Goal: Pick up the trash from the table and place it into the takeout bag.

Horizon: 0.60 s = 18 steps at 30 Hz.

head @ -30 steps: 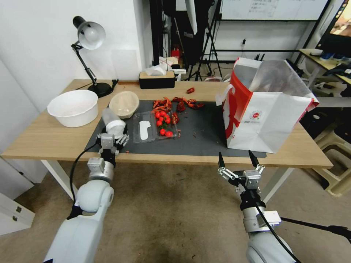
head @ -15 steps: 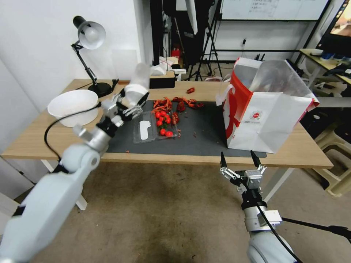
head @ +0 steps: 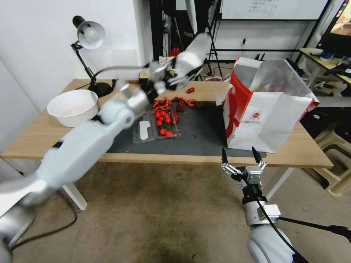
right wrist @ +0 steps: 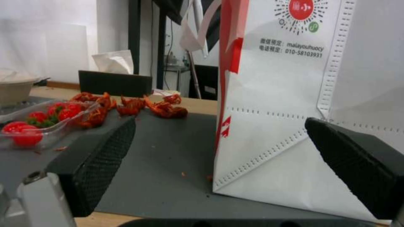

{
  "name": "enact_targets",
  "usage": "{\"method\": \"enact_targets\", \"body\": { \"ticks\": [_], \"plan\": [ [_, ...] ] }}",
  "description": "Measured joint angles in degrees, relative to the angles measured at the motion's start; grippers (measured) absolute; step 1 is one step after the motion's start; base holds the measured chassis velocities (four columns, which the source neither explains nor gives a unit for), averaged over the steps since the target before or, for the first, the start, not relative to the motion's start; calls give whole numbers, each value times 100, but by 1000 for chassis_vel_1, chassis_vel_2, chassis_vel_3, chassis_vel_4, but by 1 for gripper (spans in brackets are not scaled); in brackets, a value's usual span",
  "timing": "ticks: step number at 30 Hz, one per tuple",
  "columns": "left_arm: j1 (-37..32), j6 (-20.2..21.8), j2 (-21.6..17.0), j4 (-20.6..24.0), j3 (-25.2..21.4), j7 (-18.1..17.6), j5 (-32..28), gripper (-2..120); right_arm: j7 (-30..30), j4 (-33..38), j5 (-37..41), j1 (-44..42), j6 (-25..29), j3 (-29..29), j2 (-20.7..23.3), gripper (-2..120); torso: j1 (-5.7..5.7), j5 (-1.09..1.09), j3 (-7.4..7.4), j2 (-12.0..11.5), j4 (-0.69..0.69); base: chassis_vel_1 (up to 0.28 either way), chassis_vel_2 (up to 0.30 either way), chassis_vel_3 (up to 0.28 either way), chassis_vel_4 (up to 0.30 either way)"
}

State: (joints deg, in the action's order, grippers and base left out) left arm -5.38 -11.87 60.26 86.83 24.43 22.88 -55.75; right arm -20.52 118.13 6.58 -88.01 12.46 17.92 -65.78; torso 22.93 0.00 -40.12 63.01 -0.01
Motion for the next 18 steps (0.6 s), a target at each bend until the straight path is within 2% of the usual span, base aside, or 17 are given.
{"method": "enact_targets", "body": {
  "ticks": [1, 4, 5, 8, 10, 13, 14, 16, 18],
  "plan": [
    [0, 0, 0, 0, 0, 0, 0, 70, 0, 0, 0, 0, 0, 0, 0, 100, 0, 0, 0, 0, 0, 0, 0, 0, 0],
    [495, 9, 584, -349, 523, -1, -97, 70, -5, -21, -1, 9, 0, 18, 4, 100, 0, 1, 0, 0, 0, 0, 0, 0, 0],
    [495, 9, 584, -349, 523, -1, -97, 70, -5, -21, -1, 9, 0, 18, 4, 100, 0, 1, 0, 0, 0, 0, 0, 0, 0],
    [874, 12, 1103, -776, 884, 11, -134, 70, -14, -28, -18, -3, 13, 43, 0, 100, -1, 3, 1, 1, 0, 0, 0, 0, 0],
    [931, 9, 1190, -876, 946, 18, -134, 70, -16, -28, -23, -10, 15, 50, -3, 100, -1, 2, 1, 0, 0, 0, 0, 0, 0],
    [1211, -31, 1595, -1438, 1221, 108, -134, 70, -25, -9, -33, -36, 29, 82, -21, 100, -1, 2, 0, 0, 0, 0, 0, 0, 0],
    [1211, -31, 1595, -1438, 1221, 108, -134, 70, -25, -9, -33, -36, 29, 82, -21, 100, -1, 2, 0, 0, 0, 0, 0, 0, 0],
    [1355, -50, 1827, -1862, 1397, 152, -124, 70, -28, 9, -36, -44, 40, 97, -39, 100, -1, 1, 1, 0, 0, 0, 0, 0, 0],
    [1385, -54, 1897, -2010, 1458, 162, -99, 70, -28, 16, -37, -43, 44, 97, -46, 100, -1, 2, 1, 1, 1, 0, 0, 0, 0]
  ]
}}
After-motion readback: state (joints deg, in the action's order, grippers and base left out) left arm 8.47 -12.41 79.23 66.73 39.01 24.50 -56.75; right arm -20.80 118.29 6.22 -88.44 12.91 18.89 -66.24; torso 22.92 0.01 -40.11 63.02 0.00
